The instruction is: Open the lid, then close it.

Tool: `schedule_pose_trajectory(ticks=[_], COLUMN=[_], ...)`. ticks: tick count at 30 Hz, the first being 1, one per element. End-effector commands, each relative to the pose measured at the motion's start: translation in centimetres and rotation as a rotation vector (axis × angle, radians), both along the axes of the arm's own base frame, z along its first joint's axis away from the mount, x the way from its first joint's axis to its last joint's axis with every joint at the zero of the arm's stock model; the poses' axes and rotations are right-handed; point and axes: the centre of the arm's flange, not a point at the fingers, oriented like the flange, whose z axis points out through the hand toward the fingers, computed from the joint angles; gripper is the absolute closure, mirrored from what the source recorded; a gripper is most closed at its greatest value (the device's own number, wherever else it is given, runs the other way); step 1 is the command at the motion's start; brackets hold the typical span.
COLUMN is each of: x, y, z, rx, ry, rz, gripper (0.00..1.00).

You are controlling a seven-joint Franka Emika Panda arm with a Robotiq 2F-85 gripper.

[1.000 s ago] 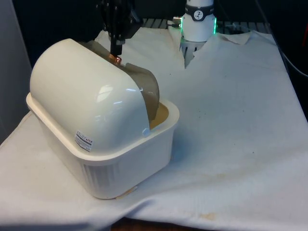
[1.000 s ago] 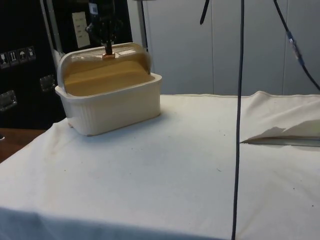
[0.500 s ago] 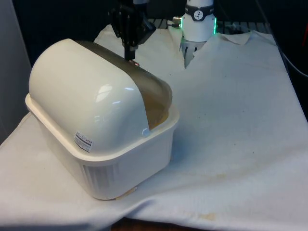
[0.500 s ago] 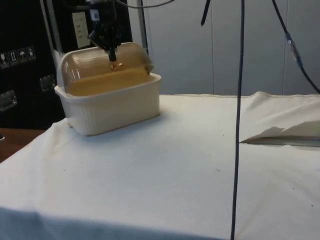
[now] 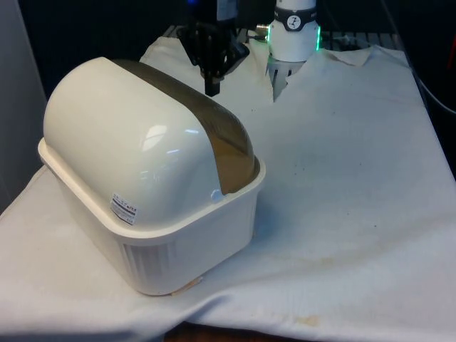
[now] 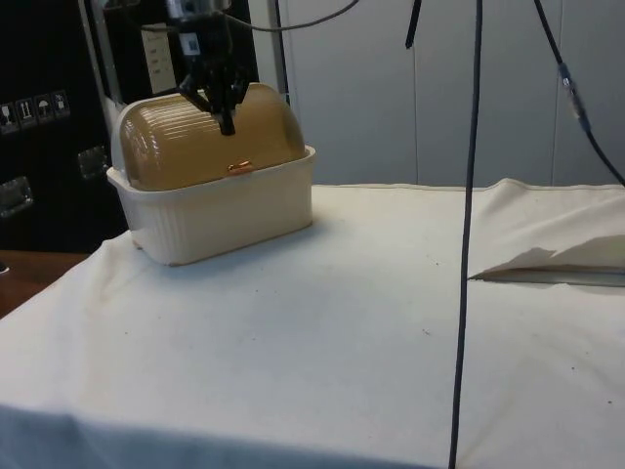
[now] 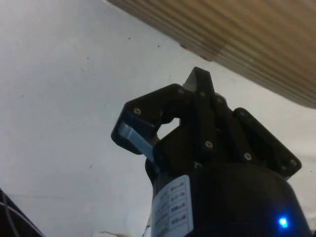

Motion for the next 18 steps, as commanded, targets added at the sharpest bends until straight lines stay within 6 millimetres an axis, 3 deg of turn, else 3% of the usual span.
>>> schedule_pose_trajectory(ticks=[1,18], x=[-0.1,-2.0], y=[0.2,3.6], z=[0.0,-0.1], rx=[0.003,0.038], ry=[0.004,0.038], rz=[0.003,0.04], gripper=[1.0,1.0])
